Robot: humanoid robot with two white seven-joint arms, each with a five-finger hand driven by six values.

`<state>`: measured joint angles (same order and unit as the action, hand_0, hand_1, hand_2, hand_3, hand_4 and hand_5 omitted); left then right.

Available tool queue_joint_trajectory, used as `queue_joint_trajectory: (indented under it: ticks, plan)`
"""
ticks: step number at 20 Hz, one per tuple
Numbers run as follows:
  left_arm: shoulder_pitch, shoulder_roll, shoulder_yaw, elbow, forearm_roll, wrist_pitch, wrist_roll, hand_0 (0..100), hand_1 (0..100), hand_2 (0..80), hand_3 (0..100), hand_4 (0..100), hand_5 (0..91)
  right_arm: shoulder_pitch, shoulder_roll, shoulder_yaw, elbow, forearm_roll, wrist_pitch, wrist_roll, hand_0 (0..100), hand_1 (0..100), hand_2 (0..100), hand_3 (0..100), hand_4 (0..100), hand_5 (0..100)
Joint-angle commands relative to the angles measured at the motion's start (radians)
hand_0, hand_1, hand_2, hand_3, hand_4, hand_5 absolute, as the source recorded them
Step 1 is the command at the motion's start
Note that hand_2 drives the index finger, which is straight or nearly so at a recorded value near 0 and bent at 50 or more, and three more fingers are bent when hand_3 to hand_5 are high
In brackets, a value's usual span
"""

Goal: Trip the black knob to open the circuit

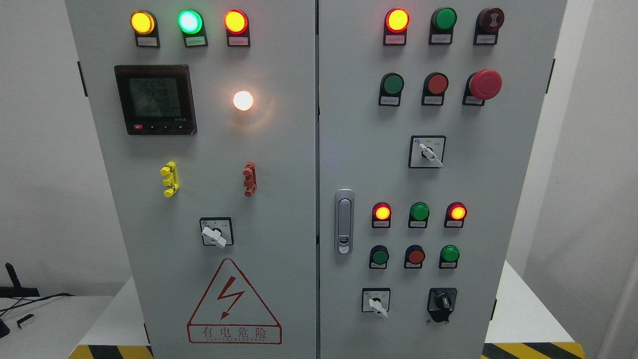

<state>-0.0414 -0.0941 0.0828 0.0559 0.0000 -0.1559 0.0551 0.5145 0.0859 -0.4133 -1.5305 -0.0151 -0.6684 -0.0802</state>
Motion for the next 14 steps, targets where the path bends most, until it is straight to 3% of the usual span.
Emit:
queue_joint_trajectory:
  ticks: [1, 7, 11, 14]
  plan:
    - [0.0, 0.0, 0.0, -0.001, -0.031, -0.001, 0.0, 12, 39, 0.0, 0, 0, 0.0, -0.024, 0.003, 0.022, -0.29, -0.005, 0.084, -0.001, 21, 68, 35, 67, 72, 86]
    - [0.0, 0.0, 0.0, -0.001, -0.031, -0.001, 0.0, 12, 39, 0.0, 0, 0, 0.0, -0.099, 0.005, 0.047, -0.361, 0.067, 0.179, -0.003, 18, 73, 36, 67, 72, 87]
    - [0.0, 0.0, 0.0, -0.001, -0.031, -0.001, 0.0, 12, 39, 0.0, 0, 0, 0.0, -0.169, 0.006, 0.097, -0.434, 0.106, 0.303, -0.009, 17, 74, 36, 67, 74, 89]
    - [0.0, 0.0, 0.0, 0.001, -0.031, -0.001, 0.0, 12, 39, 0.0, 0, 0, 0.0, -0.22, 0.005, 0.145, -0.456, 0.144, 0.366, -0.042, 17, 74, 36, 67, 75, 92]
